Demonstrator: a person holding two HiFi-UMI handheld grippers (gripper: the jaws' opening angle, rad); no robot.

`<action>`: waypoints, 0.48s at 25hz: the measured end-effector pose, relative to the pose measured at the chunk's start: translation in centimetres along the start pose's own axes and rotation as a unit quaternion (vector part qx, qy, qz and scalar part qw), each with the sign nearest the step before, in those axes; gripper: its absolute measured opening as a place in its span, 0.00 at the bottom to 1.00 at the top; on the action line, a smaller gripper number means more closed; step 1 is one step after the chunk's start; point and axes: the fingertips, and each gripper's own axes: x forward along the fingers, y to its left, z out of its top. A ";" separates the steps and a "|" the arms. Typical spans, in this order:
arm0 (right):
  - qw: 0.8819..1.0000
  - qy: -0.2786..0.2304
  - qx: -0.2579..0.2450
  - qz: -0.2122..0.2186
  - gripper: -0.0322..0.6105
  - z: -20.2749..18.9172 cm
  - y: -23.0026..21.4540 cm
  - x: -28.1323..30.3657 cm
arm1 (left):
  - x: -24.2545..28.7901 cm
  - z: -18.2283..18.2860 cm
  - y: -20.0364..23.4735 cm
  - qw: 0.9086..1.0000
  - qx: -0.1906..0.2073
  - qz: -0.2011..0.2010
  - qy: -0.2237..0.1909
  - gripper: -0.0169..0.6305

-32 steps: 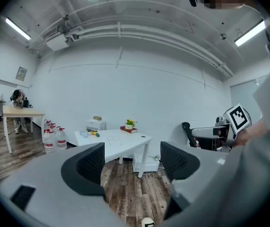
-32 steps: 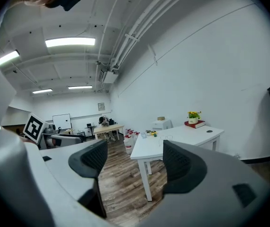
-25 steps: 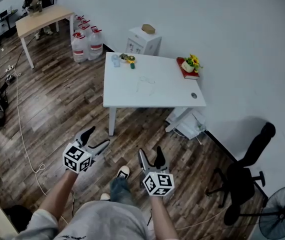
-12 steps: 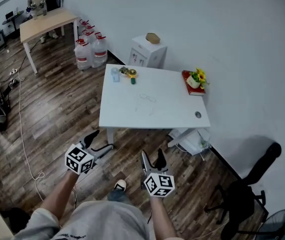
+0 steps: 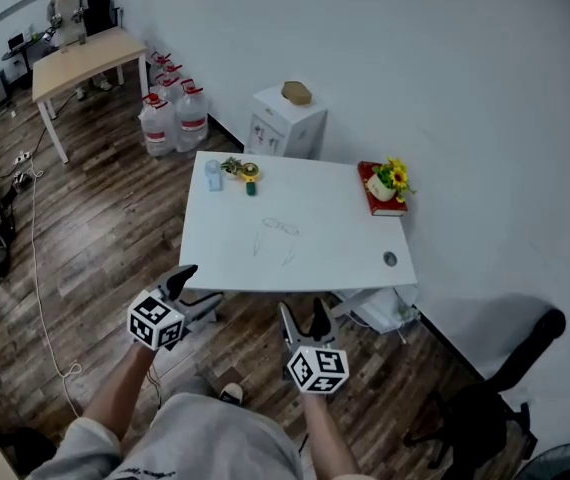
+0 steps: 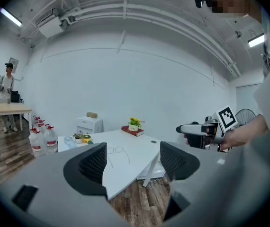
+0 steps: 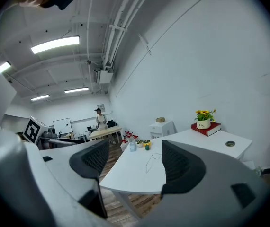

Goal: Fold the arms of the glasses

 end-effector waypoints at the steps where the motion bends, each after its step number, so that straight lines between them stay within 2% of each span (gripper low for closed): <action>1: 1.000 0.001 -0.001 -0.002 0.57 0.1 -0.6 0.5 | 0.8 -0.1 0.3 1.000 -0.002 -0.001 0.003 0.57; 12: 0.999 0.012 -0.004 -0.033 0.57 0.2 -6.2 6.1 | 11.5 0.5 3.9 0.998 -0.003 -0.052 0.018 0.57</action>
